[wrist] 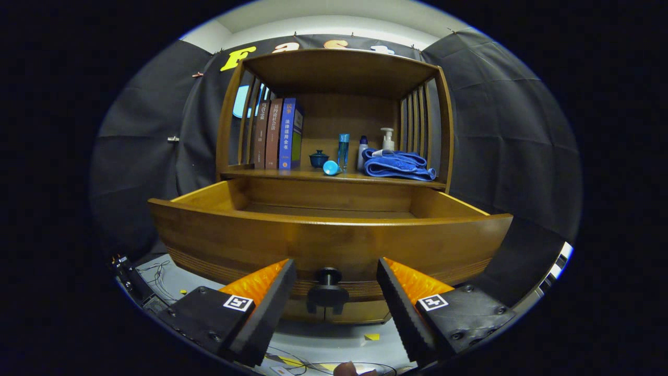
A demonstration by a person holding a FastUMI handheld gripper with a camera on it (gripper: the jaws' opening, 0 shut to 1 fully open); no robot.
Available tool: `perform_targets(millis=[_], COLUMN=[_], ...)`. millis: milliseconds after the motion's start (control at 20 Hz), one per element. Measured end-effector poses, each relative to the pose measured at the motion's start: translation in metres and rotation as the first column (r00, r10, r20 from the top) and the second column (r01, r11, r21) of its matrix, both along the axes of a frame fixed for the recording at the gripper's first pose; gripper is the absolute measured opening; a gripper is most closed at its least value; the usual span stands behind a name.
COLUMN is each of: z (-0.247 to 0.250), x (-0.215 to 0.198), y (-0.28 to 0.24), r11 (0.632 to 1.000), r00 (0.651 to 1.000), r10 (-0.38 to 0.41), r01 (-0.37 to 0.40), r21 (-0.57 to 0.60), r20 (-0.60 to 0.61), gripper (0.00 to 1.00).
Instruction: Pull open the drawer, take out the items inside it, and place them on the countertop above the cabinet.
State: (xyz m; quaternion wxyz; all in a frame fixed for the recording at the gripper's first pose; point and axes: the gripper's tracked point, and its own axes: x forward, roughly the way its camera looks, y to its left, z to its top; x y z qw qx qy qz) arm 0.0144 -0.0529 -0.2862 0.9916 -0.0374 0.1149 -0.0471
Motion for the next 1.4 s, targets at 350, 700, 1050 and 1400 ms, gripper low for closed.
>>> perform_targets(millis=[350,700,1050,1400], z=[-0.010,-0.007,0.003,-0.003], x=[0.001,0.012,0.063,0.126], y=[0.008,0.009,0.003,0.000], r11=[0.999,0.999,1.000,1.000], r00=[1.000,1.000,0.999,1.000], r10=[0.003,-0.002,0.008,0.004], r01=[-0.003,0.001,-0.009,-0.005], r21=[0.042,0.036,0.024,0.026], r20=[-0.004,0.008,0.039,0.029], gripper=[0.99,0.99,1.00,0.99])
